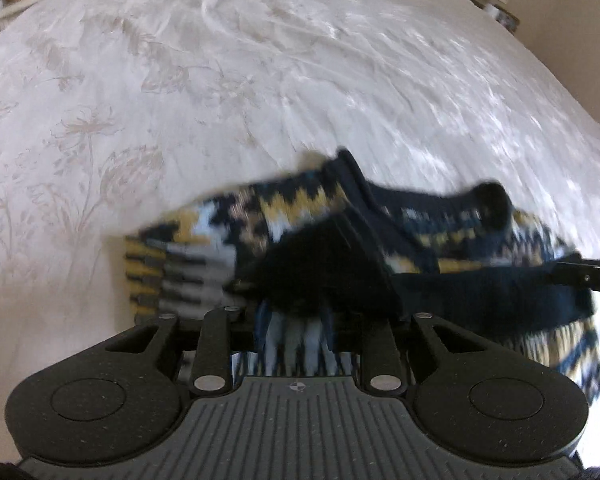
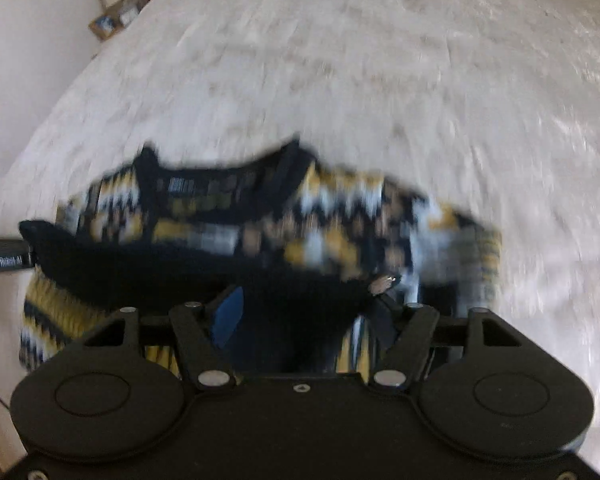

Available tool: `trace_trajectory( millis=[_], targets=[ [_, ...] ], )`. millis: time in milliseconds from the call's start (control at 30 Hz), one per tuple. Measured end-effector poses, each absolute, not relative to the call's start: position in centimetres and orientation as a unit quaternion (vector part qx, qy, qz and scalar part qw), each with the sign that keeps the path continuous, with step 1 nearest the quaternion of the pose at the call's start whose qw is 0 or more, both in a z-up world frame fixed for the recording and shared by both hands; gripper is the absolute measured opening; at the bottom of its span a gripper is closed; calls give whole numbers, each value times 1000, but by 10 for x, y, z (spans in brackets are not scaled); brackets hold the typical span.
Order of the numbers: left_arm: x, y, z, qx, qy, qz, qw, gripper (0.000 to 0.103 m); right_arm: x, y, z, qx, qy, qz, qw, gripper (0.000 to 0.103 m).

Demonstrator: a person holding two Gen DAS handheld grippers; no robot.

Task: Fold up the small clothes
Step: 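Lift the hem with both grippers and fold it over toward the collar, then lower the hem onto the sweater and open both grippers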

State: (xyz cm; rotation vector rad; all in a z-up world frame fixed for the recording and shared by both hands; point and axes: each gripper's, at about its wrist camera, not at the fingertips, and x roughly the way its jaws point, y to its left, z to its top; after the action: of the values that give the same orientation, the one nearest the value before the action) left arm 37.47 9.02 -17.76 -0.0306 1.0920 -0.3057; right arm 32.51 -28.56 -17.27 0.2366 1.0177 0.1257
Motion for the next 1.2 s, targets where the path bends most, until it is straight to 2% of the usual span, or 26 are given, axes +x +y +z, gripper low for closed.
trace_trajectory(
  millis=[167,300,433,567,700,933,1200],
  targets=[
    [389,98,-167,-41,498,-131,856,27,338,-297,-167,152,460,41,874,73],
    [388,103,-169,-39,505,-132,852,33,339,-303,-168,145,461,34,875,74],
    [383,108,-181,-34,525,-132,840,36,335,-312,-173,156,468,27,870,81],
    [383,113,-189,-39,534,-133,834,38,334,-315,-178,156,470,24,868,81],
    [390,110,-192,-33,536,-139,832,42,333,-319,-171,172,439,10,882,81],
    [397,103,-199,-32,540,-150,827,43,329,-327,-166,185,412,15,892,86],
    [396,103,-200,-42,540,-158,826,42,320,-338,-168,217,376,-11,901,86]
  ],
)
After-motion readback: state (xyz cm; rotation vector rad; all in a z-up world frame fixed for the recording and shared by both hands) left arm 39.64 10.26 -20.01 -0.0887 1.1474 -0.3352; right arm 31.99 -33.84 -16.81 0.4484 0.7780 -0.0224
